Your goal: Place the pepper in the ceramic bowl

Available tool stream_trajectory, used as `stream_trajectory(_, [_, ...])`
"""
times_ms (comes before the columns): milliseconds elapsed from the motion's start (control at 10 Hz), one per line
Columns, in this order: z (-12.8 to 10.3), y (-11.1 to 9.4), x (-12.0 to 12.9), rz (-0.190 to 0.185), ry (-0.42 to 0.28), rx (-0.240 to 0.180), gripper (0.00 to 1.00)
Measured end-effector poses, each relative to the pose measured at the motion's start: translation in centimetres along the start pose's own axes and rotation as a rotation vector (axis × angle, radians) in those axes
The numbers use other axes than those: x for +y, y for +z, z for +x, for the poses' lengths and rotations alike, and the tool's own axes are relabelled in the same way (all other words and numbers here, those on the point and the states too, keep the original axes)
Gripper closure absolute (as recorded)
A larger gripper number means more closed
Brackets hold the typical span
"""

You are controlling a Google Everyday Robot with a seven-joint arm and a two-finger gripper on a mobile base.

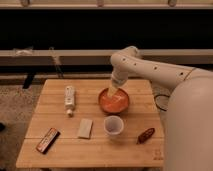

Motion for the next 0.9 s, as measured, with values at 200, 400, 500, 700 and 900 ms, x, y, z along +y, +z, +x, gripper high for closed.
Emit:
stream_trajectory(200, [3.1,-0.1,-1.6,0.013,-0.007,0.036,0.2])
stream_trajectory(400, [7.8,-0.5,-3.2,0.025,-0.008,0.063,0.2])
stream_trajectory(500, [10.4,-0.6,-3.9,0.029,-0.01,0.072,0.2])
stream_trajectory(700, [15.5,-1.1,-4.4,0.031,-0.023,0.077,0.2])
stream_trajectory(900, [20.5,-1.5,-3.4,0.017,-0.073,0.077,0.2])
